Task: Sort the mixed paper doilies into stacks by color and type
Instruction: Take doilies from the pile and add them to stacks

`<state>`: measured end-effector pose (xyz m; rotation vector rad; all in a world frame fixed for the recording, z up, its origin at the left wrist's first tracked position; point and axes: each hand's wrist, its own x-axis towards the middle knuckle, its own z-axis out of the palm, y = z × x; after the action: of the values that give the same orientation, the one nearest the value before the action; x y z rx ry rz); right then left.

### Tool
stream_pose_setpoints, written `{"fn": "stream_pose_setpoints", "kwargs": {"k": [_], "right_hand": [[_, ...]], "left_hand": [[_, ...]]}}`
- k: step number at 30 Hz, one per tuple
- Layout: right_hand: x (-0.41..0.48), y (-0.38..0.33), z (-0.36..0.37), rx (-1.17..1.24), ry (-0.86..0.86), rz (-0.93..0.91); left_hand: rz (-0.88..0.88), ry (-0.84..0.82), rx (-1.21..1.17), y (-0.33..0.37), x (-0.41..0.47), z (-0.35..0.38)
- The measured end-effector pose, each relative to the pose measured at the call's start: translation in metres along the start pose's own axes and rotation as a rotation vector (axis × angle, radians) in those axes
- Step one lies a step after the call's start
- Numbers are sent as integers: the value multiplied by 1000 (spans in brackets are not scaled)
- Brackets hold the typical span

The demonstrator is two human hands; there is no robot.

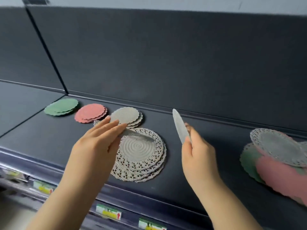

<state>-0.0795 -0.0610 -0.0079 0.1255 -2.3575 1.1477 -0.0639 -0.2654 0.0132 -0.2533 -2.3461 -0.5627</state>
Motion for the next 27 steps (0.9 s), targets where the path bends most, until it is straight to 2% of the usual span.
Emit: {"fn": "stream_pose_setpoints", "kwargs": {"k": [7,10,12,19,22,24,27], "right_hand": [[-17,-33,96,-156,-385,-122],[-26,-32,113,-361,-487,-221],[-28,-33,116,-416,-530,-237],[-25,-33,106,7,-417,34],[-28,-26,95,-24,-222,73],[-28,-21,85,-107,-127,123],[-28,-14,71,-235,-96,181]], "left_hand": [[-37,55,67,-81,6,-25],[-43,70,68,-103,9,-31],[-39,70,68,-112,11,-34],[-33,74,68,-103,26,-34],[110,56,-40,-89,33,-21],[253,-66,-115,-77,28,-2],[363,-374,-87,-68,4,25]]}}
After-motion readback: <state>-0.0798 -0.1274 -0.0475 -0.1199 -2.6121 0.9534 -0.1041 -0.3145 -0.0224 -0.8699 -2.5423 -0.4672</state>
